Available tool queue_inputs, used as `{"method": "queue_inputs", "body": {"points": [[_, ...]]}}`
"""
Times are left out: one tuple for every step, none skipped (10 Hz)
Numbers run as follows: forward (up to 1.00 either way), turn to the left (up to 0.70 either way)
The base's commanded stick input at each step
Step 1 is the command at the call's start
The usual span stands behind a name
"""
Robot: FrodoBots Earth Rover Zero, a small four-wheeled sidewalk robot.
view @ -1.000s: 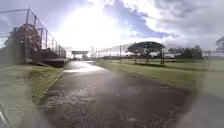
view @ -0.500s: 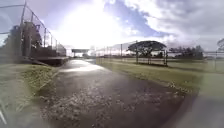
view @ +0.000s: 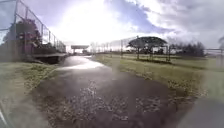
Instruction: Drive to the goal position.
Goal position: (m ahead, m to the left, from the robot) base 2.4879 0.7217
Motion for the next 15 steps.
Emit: {"method": "queue_inputs", "body": {"points": [[0.70,0.35],[0.70,0.35],[0.70,0.35],[0.70,0.35],[0.70,0.35],[0.70,0.35],[0.70,0.35],[0.70,0.13],[0.70,0.00],[0.70,0.00],[0.70,0.00],[0.70,0.00],[0.70,0.00],[0.70,0.00],[0.70,0.00]]}}
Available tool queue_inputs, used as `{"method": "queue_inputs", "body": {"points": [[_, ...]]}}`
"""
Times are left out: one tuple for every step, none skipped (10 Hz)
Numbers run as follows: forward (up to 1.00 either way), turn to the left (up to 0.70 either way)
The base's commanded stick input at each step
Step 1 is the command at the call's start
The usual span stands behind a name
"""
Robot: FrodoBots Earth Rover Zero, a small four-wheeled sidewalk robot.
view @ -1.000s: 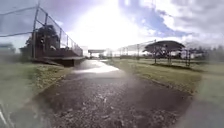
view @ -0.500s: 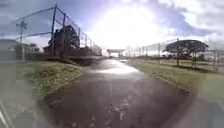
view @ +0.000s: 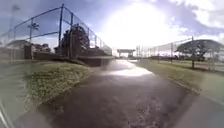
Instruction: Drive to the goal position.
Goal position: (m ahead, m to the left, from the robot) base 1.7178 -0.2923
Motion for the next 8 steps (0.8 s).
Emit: {"method": "queue_inputs", "body": {"points": [[0.70,0.00],[0.70,0.00],[0.70,0.00],[0.70,0.00],[0.70,0.00],[0.70,0.00],[0.70,-0.05],[0.70,-0.11]]}}
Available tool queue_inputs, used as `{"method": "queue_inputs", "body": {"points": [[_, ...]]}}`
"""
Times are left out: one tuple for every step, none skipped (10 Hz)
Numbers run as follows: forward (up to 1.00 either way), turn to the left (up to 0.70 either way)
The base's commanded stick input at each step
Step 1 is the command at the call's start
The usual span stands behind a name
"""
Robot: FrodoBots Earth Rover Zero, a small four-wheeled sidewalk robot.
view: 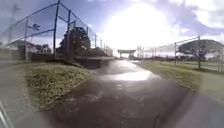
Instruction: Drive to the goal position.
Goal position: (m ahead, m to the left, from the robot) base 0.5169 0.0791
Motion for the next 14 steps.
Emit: {"method": "queue_inputs", "body": {"points": [[0.70,-0.17],[0.70,-0.24],[0.70,-0.30],[0.70,-0.35],[0.70,-0.26],[0.70,0.00],[0.70,0.00],[0.70,0.00],[0.70,0.00],[0.70,0.00],[0.70,0.00],[0.70,0.00],[0.70,0.00],[0.70,0.00]]}}
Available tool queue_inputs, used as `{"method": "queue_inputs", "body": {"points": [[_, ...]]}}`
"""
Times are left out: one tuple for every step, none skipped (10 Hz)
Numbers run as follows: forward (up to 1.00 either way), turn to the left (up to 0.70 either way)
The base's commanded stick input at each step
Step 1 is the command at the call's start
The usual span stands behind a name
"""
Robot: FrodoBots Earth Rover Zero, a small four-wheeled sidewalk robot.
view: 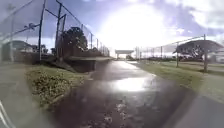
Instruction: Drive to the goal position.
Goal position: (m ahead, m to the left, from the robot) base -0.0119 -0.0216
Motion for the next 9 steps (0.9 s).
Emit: {"method": "queue_inputs", "body": {"points": [[0.70,0.00],[0.70,0.00],[0.70,0.00],[0.70,0.00],[0.70,0.00],[0.70,0.00],[0.70,0.00],[0.70,0.00],[0.70,0.00]]}}
